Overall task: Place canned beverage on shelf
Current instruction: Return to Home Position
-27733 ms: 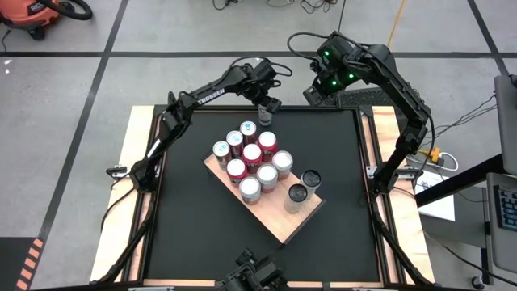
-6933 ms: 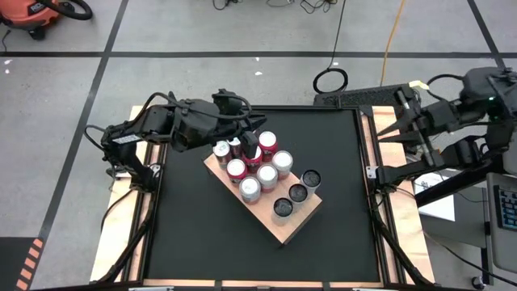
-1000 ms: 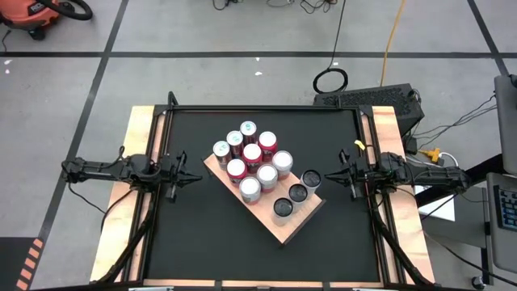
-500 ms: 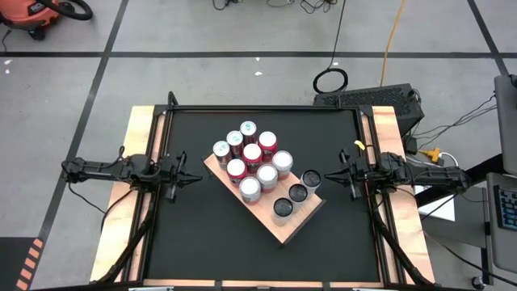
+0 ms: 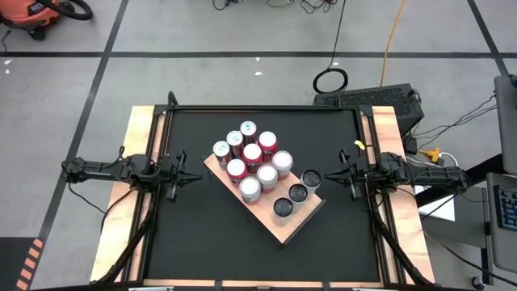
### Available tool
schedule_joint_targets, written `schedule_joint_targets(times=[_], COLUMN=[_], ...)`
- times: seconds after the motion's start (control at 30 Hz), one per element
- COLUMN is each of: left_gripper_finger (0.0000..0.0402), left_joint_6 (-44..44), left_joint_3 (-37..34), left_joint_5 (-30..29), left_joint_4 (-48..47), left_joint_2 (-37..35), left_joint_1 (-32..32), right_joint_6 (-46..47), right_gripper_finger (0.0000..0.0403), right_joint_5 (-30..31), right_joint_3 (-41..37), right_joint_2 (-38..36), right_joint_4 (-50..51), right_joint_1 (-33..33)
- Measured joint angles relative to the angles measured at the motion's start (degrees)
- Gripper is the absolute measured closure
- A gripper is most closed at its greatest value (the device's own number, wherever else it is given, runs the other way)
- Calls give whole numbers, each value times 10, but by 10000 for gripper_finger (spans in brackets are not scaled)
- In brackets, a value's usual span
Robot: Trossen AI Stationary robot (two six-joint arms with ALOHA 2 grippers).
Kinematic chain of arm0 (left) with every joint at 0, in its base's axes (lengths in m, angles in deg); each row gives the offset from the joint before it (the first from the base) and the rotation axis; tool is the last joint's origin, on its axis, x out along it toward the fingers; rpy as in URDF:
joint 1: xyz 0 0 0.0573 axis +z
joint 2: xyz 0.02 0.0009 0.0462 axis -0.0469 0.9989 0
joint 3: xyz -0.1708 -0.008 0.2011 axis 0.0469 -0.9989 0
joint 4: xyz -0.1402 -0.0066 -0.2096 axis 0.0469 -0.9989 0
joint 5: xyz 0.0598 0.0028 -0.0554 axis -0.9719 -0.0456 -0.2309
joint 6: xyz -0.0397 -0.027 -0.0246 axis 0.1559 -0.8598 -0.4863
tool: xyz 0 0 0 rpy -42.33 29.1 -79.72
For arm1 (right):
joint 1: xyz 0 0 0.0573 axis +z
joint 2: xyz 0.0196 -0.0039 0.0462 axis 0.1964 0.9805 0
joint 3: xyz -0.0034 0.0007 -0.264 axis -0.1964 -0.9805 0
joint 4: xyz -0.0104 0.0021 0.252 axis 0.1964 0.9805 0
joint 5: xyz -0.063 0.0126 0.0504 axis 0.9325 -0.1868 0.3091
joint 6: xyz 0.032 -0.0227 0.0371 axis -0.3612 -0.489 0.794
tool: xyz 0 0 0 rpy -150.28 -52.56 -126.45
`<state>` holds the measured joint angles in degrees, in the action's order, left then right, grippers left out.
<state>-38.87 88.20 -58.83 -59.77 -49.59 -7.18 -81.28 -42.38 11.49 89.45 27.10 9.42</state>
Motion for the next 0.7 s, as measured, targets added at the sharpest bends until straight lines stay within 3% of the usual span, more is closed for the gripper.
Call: schedule_joint_targets(times=[0.3,0.7], left_gripper_finger=[402,402], left_joint_6=[71,69], left_joint_3=[0,0], left_joint_5=[-4,2], left_joint_4=[11,3], left_joint_2=[0,0], left_joint_1=[0,0], right_joint_6=[0,0], right_gripper_finger=[403,403], right_joint_5=[0,0], right_joint_3=[0,0], right_joint_2=[0,0], right_joint_4=[0,0], right_joint_1=[0,0])
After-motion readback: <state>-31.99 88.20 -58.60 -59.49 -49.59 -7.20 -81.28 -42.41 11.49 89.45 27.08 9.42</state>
